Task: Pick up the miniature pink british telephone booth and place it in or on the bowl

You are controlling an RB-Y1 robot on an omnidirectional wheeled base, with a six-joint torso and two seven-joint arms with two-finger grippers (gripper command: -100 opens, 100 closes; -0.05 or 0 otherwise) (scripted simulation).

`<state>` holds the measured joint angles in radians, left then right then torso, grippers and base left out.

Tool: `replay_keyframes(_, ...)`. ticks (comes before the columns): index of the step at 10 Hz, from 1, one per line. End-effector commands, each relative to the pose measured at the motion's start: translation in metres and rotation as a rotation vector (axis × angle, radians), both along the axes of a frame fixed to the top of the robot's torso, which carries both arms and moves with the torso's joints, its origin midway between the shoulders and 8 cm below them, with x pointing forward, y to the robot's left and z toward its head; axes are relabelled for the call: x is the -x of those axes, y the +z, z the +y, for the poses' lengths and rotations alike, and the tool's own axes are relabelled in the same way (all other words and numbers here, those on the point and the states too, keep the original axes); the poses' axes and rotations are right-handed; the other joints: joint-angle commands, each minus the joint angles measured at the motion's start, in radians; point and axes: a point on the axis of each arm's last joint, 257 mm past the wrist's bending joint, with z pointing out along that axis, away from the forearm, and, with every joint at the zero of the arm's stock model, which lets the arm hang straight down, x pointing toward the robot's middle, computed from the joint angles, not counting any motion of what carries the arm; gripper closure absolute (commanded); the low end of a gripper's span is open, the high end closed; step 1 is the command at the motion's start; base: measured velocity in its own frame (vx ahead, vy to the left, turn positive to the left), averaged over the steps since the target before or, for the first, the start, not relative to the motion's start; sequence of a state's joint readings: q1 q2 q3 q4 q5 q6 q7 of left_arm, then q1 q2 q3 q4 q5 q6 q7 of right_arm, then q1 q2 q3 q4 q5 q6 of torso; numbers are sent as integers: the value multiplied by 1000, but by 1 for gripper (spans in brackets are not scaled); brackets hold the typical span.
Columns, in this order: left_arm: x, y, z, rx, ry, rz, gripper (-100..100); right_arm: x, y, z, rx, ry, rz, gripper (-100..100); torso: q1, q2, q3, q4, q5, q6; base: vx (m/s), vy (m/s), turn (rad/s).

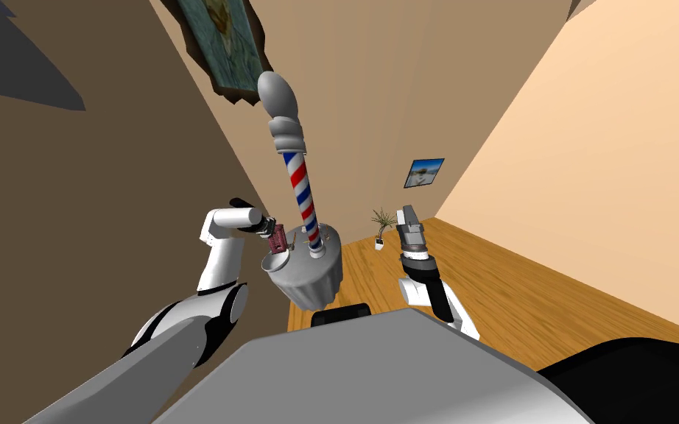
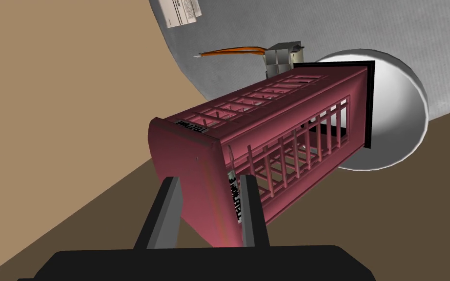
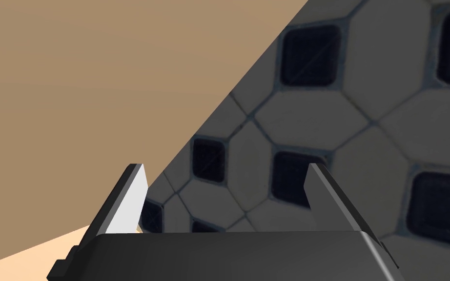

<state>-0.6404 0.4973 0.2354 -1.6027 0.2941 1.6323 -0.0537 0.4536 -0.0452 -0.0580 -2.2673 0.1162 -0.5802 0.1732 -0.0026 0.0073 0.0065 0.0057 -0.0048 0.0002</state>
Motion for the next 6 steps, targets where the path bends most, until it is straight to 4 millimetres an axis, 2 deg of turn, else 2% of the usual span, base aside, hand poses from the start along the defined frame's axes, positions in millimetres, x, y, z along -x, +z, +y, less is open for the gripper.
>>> replay_keyframes(1, 3, 14, -2, 2, -6, -1, 100, 0, 0, 0, 0, 0, 0, 0, 0, 0, 0, 0, 0, 0, -1, 58, 1)
replay_keyframes(6, 15, 40, -4, 3, -18, 13, 100, 0, 0, 0, 0, 0, 0, 0, -2, 0, 1, 1, -1, 0, 5, 54, 7)
